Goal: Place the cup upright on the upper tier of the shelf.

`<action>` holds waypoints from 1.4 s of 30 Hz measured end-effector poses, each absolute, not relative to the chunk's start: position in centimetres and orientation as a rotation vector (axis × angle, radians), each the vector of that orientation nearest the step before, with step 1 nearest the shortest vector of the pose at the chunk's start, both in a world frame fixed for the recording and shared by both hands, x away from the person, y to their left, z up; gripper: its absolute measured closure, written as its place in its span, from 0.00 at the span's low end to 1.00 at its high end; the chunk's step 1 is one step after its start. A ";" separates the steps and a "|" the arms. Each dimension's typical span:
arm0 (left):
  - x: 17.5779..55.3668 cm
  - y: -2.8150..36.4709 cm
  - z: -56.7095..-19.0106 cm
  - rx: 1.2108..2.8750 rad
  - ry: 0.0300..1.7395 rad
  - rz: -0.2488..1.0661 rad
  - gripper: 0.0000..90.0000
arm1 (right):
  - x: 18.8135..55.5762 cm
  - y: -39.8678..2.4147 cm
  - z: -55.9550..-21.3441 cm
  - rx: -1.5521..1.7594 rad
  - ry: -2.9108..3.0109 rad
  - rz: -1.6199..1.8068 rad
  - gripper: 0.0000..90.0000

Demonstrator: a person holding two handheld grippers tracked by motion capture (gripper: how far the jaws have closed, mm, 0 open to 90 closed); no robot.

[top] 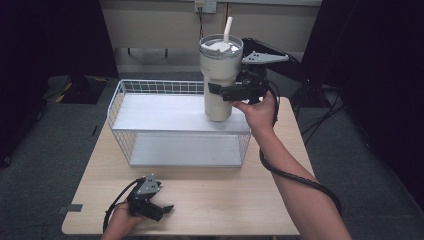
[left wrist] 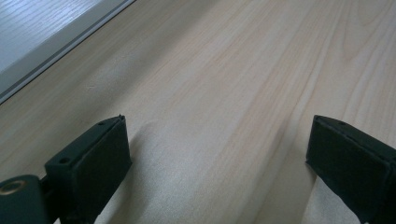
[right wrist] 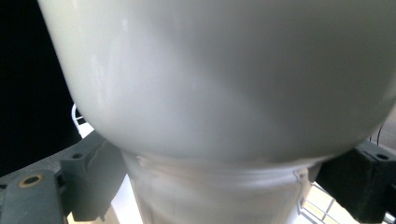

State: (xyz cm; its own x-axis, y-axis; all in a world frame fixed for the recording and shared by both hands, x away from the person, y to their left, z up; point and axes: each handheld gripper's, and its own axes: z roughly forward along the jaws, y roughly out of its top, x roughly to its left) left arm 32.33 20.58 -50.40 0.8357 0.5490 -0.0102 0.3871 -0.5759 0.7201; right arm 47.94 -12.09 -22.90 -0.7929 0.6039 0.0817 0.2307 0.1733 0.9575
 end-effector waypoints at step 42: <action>32.3 20.6 -50.4 2.252 0.678 0.276 0.06 | 50.4 -10.3 -24.5 0.854 2.103 1.635 0.11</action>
State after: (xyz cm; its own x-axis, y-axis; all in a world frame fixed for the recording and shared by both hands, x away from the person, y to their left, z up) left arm 32.33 20.58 -50.42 0.8363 0.5482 -0.0102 0.3854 -0.5745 0.7220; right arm 50.40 -10.34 -24.54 -0.7604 0.6428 0.0926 0.2483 0.1559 0.9561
